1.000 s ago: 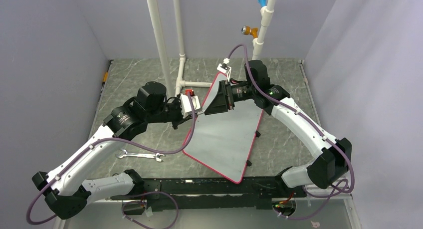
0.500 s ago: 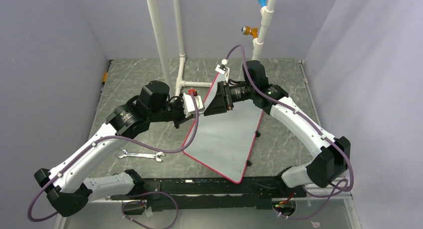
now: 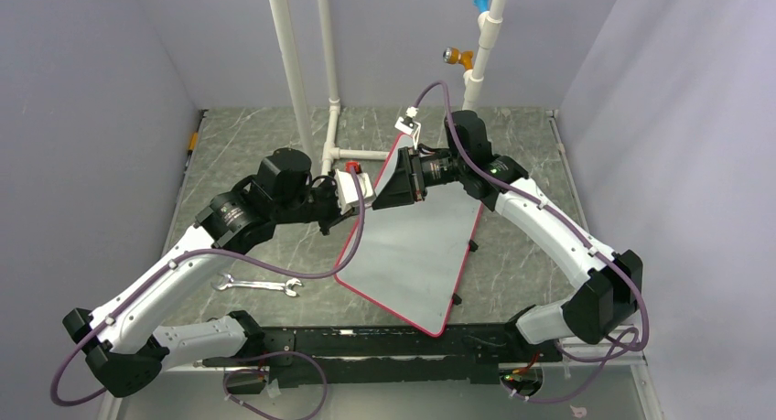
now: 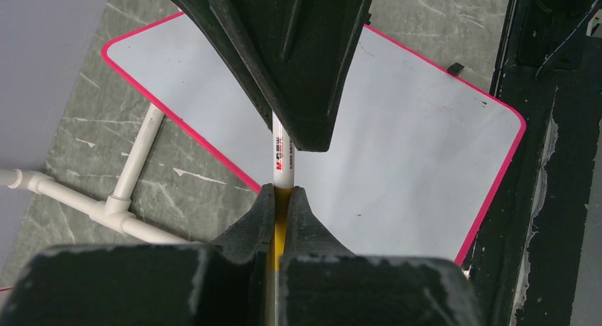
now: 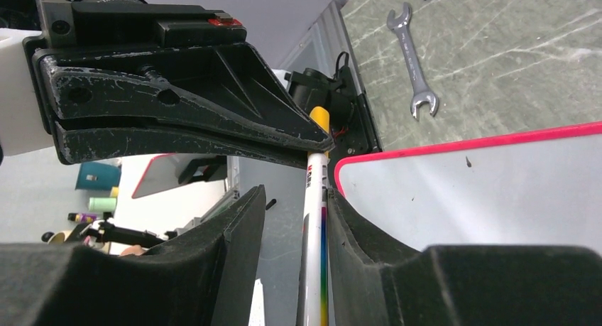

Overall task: Write a sentence on the whiteboard
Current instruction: Pass from the left arm to the right

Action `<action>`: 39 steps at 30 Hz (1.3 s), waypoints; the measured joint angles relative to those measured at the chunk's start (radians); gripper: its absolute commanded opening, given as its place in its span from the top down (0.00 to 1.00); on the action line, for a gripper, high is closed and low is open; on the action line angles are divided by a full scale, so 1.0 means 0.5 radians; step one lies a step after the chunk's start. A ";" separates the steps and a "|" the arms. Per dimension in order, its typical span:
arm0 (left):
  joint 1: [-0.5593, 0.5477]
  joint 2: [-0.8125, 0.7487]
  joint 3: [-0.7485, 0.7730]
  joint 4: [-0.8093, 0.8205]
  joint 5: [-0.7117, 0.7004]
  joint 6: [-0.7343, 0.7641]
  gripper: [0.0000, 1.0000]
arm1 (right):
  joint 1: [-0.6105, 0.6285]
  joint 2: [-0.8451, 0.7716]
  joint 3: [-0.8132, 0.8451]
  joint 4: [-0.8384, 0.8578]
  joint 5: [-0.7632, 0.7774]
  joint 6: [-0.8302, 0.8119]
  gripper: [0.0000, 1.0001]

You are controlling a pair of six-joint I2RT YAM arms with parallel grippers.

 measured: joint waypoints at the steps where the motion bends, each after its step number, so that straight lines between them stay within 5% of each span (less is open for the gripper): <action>1: 0.000 0.000 0.000 0.000 -0.005 -0.002 1.00 | 0.001 0.000 -0.003 0.005 0.008 0.008 0.61; 39: 0.000 0.000 0.000 0.003 -0.021 -0.008 1.00 | 0.028 0.000 -0.015 0.031 0.101 0.027 0.65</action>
